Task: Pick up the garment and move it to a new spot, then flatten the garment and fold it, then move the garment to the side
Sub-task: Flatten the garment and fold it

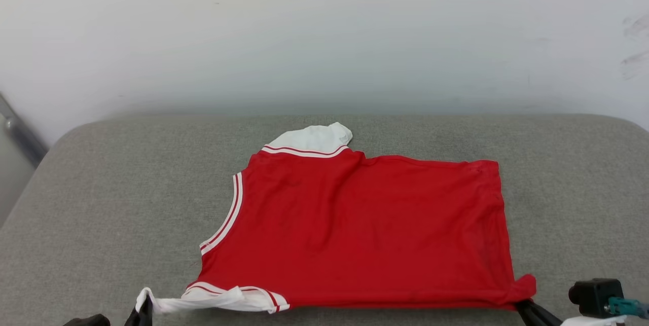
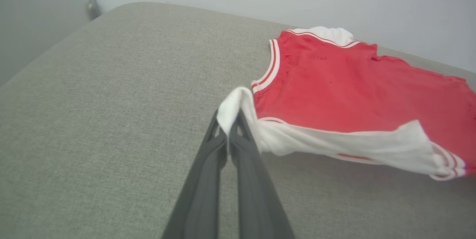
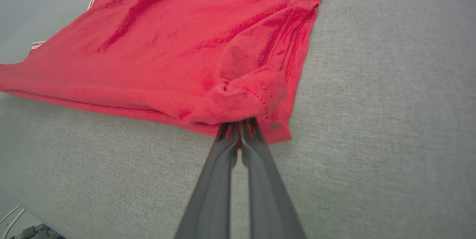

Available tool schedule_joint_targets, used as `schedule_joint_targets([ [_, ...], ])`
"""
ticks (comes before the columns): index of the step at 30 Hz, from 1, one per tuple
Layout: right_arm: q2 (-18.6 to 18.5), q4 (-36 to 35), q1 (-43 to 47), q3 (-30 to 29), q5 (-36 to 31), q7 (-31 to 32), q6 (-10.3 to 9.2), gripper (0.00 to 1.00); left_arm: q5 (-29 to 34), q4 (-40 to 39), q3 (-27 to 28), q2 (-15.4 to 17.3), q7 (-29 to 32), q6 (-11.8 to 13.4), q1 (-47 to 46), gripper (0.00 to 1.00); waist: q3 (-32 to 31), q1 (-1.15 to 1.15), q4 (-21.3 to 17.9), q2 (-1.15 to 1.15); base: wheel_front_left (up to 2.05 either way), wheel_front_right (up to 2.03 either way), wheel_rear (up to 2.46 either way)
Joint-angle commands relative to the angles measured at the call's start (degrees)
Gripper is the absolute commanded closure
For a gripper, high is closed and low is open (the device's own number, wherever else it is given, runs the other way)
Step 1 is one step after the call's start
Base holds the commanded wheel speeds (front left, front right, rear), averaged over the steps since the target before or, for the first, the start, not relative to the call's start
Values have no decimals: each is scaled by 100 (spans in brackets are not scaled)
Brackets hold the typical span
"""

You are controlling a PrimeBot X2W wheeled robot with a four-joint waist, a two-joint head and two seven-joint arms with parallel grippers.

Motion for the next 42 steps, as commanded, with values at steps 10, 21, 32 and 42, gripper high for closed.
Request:
schedule_joint_targets([
  [10,531,-1034,-33,-737,-578,1200,-8,100,62,-411,-276,-17,274,-108,-751,100,394,2,-10,0,0,0,0],
  [21,423,-349,-1716,-405,-640,1489,-7,100,139,805,-495,-255,78,-596,-2823,100,1565,2,-117,0,0,0,0],
  [32,370,1035,-2622,312,-482,1082,-7,70,-78,2252,-672,-557,39,-975,-3629,78,2009,2,-143,0,0,0,0],
  [42,424,1319,-2394,370,-278,-544,-7,0,-276,2786,-605,-547,-174,-1164,-3446,0,1447,2,-152,0,0,0,0],
])
